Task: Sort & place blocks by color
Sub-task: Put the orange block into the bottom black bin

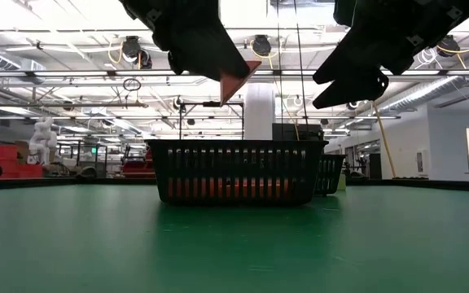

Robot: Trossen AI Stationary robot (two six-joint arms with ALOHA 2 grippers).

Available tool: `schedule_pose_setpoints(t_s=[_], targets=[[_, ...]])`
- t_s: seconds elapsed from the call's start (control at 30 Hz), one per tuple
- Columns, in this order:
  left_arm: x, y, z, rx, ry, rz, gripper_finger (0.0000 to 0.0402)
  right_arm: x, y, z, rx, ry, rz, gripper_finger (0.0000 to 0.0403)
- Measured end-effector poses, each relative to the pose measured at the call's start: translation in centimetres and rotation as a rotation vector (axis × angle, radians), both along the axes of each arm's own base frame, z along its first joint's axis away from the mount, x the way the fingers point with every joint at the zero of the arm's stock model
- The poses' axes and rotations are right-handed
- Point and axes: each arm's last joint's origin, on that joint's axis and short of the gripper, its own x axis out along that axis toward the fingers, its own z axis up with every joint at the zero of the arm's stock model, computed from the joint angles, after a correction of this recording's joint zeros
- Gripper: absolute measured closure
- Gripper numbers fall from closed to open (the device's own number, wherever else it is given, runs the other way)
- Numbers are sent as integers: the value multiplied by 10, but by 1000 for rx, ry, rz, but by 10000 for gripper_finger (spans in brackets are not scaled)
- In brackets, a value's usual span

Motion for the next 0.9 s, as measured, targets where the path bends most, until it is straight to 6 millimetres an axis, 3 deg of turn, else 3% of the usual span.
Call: schedule_pose_setpoints(t_s=[0.3, 0.73, 0.9], targets=[[0, 3, -2, 3, 19, 10, 271, 0, 0, 0, 9, 0, -5, 83], [6, 2, -23, 14, 65, 21, 251, 0, 0, 0, 19, 3, -8, 83], [7, 2, -22, 6, 60, 26, 266, 0, 0, -1, 19, 3, -8, 83]])
